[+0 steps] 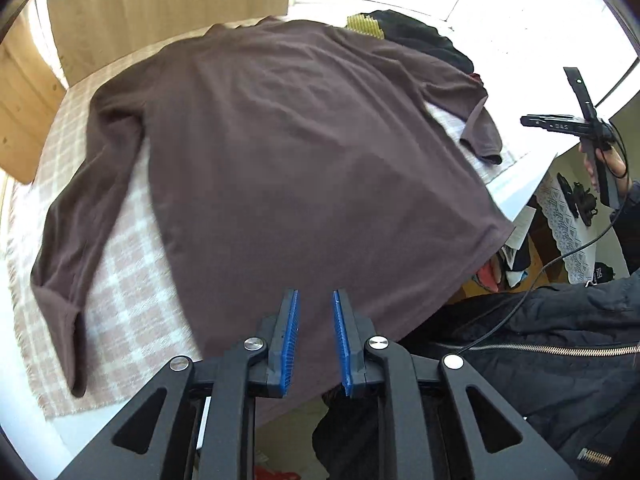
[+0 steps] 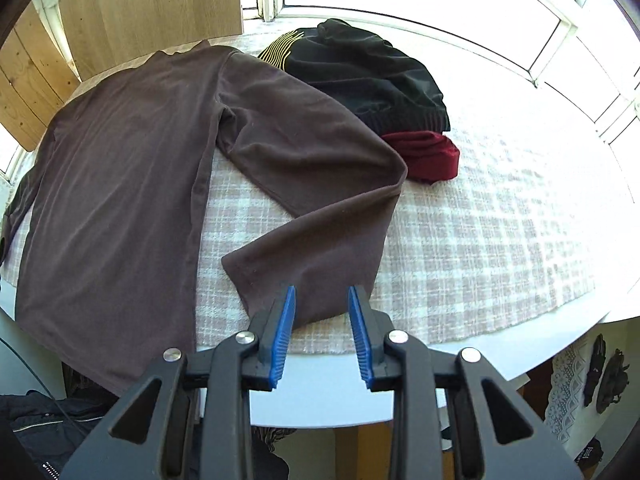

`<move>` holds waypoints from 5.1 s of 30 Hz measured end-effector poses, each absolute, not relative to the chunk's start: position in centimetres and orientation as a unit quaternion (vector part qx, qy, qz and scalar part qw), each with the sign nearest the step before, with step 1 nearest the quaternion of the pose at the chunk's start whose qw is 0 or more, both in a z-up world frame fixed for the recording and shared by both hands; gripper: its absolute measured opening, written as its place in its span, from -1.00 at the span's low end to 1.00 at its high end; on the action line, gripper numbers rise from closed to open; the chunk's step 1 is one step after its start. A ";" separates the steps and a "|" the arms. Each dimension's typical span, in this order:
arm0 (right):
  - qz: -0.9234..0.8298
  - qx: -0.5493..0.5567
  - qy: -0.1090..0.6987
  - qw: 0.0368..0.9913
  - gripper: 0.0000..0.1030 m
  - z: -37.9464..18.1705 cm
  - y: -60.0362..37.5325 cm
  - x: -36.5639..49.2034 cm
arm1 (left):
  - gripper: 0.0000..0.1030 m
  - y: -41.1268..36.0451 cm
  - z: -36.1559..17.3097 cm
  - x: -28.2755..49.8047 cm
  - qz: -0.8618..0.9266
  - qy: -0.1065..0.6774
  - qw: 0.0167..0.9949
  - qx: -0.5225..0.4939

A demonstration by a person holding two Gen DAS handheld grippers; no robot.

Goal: Fold clothes

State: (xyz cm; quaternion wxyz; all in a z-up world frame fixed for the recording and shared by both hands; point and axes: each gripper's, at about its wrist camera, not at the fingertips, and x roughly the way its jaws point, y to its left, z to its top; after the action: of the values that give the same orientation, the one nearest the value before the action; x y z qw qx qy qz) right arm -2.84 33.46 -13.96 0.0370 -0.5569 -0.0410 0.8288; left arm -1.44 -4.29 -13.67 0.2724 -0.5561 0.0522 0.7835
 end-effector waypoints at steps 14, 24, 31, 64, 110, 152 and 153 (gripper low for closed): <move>0.820 -0.524 -0.184 -0.140 -0.46 -12.1 40.3 -14.0 | -0.67 26.4 -17.7 -7.9 0.790 0.035 0.316 -0.524; 0.799 -0.512 -0.232 -0.211 -0.46 -12.8 40.5 -20.0 | -0.67 30.7 -20.5 -10.8 0.792 0.049 0.262 -0.549; 0.776 -0.516 -0.246 -0.265 -0.46 -14.0 37.4 -24.1 | -0.94 31.9 -21.2 -10.2 0.779 0.037 0.270 -0.565; 0.714 -0.595 -0.202 -0.309 -0.67 -22.4 27.0 -36.8 | -0.94 28.4 -10.8 0.6 0.804 -0.123 0.279 -0.510; 0.780 -0.535 -0.197 -0.259 -0.35 -14.8 19.8 -34.8 | -0.93 10.3 -23.0 8.8 0.783 -0.285 0.089 -0.545; 0.753 -0.561 -0.177 -0.296 -0.52 -15.3 24.4 -26.2 | -0.93 11.2 -23.5 8.3 0.775 -0.273 0.079 -0.565; 0.741 -0.565 -0.169 -0.320 -0.52 -15.2 24.6 -24.2 | -0.93 11.2 -23.5 8.3 0.774 -0.273 0.081 -0.565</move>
State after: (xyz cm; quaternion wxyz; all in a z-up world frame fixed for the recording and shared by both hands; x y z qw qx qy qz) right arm -24.20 24.63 -15.22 -0.3199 -0.5654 -0.1686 0.7414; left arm 8.31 11.18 -23.51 0.0806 -0.5647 -0.2734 0.7745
